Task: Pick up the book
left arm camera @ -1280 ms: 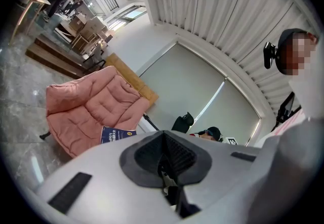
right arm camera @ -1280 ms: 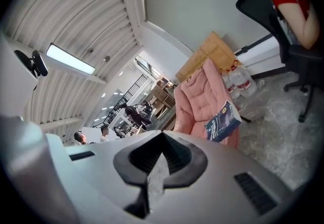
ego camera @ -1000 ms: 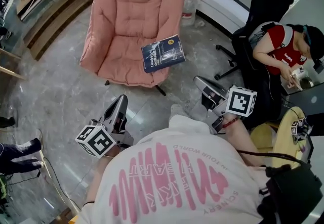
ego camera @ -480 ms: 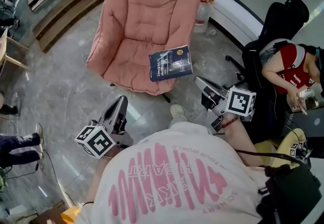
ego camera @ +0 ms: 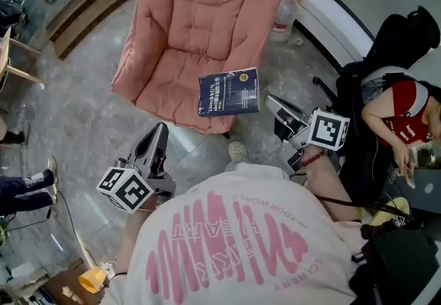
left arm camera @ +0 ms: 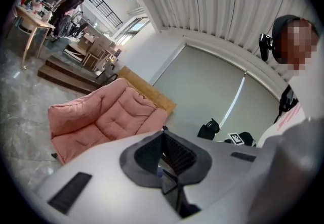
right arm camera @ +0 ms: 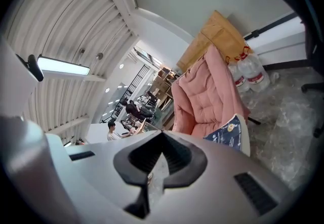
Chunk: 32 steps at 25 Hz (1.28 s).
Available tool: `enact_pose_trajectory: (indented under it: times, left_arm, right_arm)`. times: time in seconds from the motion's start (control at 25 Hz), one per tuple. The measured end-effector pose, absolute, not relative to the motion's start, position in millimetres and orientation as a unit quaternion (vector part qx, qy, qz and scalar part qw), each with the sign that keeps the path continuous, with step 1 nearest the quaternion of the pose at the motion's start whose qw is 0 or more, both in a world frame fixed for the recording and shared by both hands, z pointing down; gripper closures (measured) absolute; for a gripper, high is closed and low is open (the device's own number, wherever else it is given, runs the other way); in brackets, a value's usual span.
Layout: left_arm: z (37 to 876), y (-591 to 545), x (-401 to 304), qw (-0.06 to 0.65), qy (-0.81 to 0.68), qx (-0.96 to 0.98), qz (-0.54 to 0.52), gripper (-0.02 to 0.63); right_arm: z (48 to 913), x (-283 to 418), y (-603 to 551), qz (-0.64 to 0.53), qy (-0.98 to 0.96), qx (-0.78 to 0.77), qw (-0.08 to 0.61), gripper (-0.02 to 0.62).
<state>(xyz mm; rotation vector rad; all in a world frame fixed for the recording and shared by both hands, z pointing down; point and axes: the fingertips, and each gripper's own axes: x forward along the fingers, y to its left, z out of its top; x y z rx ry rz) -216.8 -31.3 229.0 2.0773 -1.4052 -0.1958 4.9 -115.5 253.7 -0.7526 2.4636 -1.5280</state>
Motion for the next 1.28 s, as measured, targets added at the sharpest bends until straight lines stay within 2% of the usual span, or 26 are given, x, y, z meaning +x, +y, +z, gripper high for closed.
enact_pose_trajectory:
  times: [0.28, 0.48, 0.72, 1.12, 1.28]
  left_arm:
    - [231, -70, -202, 0.304, -0.558, 0.769, -0.069, 0.598]
    - [233, -99, -201, 0.316, -0.576, 0.745, -0.115, 0.598]
    - [255, -125, -191, 0.284, -0.607, 0.74, -0.043, 0.598]
    - [274, -131, -166, 0.295, -0.565, 0.769, -0.059, 0.598]
    - [287, -142, -176, 0.308, -0.566, 0.764, -0.03, 0.598]
  right_arm:
    - [271, 27, -156, -0.528, 0.813, -0.236, 0.063, 0.586]
    - [276, 37, -185, -0.534, 0.814, -0.223, 0.058, 0.586]
    - [297, 49, -210, -0.541, 0.814, -0.21, 0.028, 0.586]
    - [326, 42, -219, -0.564, 0.802, -0.196, 0.004, 0.586]
    - [339, 26, -221, -0.59, 0.784, -0.19, 0.003, 0.586]
